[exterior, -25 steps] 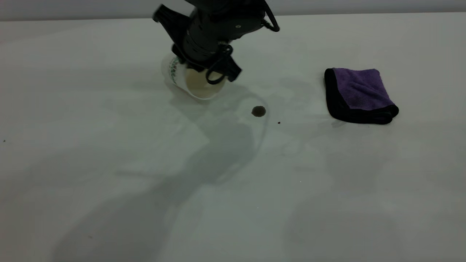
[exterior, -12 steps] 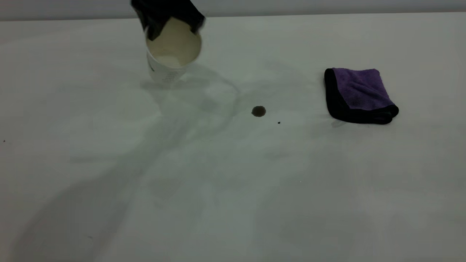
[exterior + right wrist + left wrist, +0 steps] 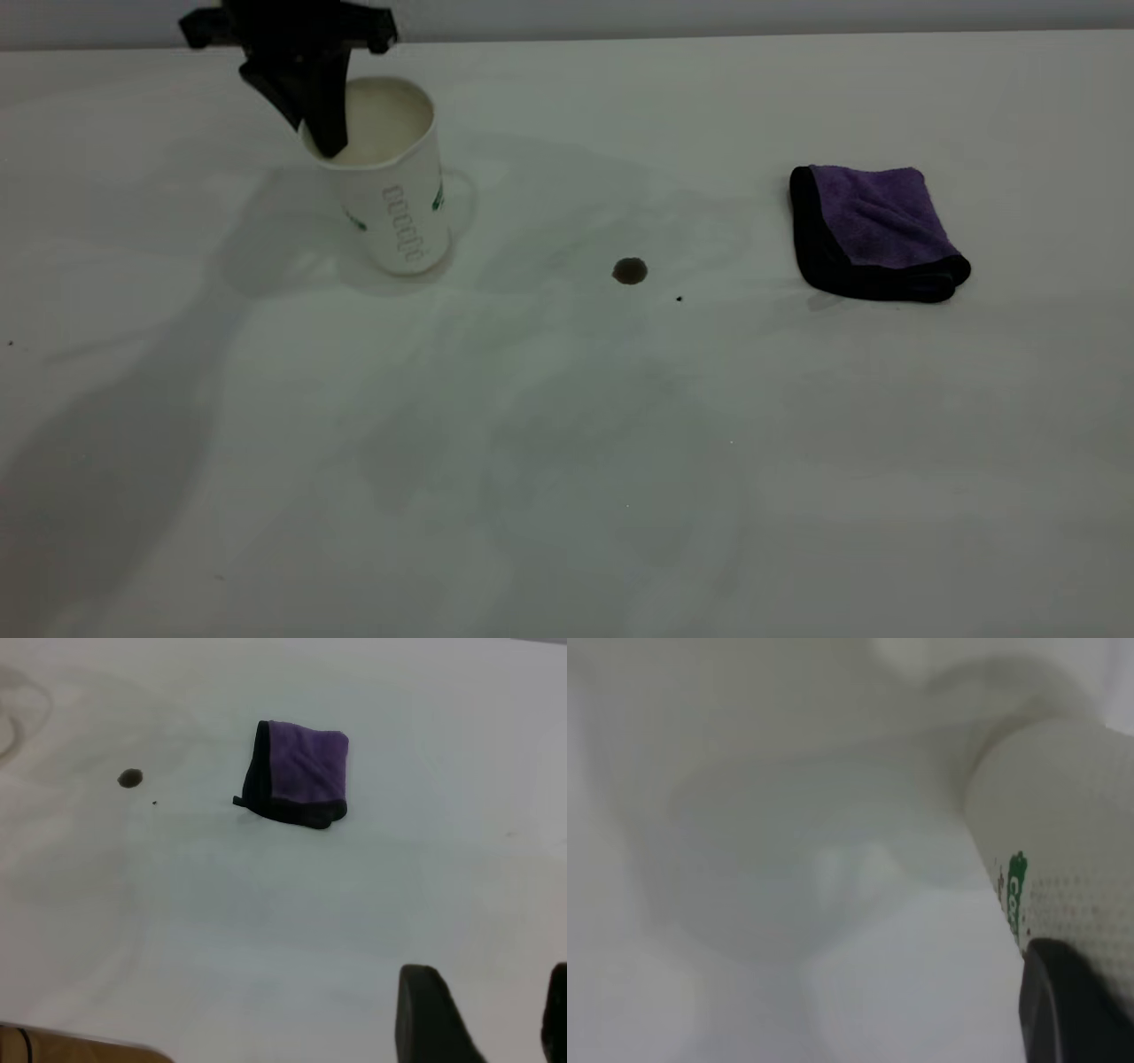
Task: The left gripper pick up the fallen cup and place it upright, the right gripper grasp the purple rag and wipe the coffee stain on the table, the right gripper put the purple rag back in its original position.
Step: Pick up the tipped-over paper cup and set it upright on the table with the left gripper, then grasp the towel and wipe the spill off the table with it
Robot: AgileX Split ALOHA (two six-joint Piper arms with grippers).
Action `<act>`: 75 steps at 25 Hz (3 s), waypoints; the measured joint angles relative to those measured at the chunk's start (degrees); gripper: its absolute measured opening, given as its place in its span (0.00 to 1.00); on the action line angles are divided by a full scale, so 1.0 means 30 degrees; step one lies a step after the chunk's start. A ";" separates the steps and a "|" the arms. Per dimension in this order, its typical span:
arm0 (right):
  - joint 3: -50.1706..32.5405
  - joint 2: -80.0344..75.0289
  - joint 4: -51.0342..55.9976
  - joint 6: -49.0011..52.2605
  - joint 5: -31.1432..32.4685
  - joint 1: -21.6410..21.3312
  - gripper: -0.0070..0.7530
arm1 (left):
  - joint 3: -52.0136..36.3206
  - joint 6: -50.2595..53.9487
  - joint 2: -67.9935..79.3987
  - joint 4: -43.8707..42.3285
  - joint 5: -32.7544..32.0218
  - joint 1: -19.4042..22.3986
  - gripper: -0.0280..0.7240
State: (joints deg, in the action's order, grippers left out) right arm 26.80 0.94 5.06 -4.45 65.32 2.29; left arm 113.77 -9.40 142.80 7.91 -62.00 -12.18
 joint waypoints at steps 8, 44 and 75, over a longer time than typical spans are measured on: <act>0.0000 0.0000 0.0000 0.0000 0.0000 0.0000 0.46 | 0.0000 -0.0095 0.0213 0.0872 0.0441 0.0000 0.06; 0.0000 0.0000 0.0000 0.0000 0.0000 0.0000 0.46 | 0.5864 0.1137 -0.0547 -0.0687 -0.1631 -0.0368 0.57; 0.0000 0.0000 0.0000 0.0000 0.0000 0.0000 0.46 | -2.0586 0.2342 -2.9160 -0.2378 -0.1631 -0.1365 0.60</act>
State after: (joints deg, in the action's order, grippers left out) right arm 26.80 0.94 5.06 -4.45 65.32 2.29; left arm 52.01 -2.37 55.32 0.78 -66.89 -16.27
